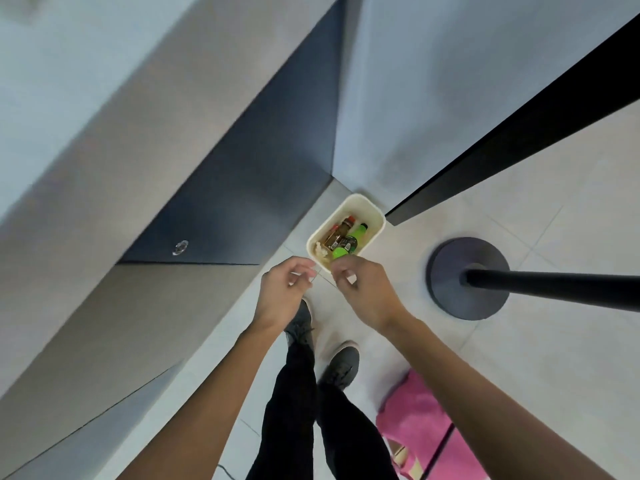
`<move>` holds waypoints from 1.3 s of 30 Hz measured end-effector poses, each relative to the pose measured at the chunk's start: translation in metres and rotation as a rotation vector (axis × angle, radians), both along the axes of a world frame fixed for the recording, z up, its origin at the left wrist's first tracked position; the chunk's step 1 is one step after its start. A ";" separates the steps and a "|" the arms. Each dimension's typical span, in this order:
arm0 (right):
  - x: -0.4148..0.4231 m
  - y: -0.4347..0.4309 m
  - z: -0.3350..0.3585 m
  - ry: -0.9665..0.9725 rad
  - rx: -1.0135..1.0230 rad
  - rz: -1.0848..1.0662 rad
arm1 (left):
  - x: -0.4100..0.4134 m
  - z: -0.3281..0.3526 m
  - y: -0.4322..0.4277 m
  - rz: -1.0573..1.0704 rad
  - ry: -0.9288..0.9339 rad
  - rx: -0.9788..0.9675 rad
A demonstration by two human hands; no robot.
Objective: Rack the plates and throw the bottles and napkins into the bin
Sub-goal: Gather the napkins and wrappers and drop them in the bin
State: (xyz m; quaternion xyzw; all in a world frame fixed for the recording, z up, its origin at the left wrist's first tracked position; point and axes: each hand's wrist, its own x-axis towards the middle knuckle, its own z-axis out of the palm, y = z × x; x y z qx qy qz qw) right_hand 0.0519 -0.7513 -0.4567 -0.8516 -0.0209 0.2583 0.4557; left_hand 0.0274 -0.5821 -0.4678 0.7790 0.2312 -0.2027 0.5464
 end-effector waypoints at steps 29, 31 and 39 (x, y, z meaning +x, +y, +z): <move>-0.093 0.173 0.316 -0.297 0.208 0.552 | -0.204 0.331 0.160 0.500 -0.386 0.208; -0.092 0.193 0.324 -0.291 0.217 0.561 | -0.203 0.338 0.182 0.508 -0.418 0.242; -0.077 0.259 0.333 -0.239 0.215 0.554 | -0.183 0.347 0.276 0.467 -0.471 0.426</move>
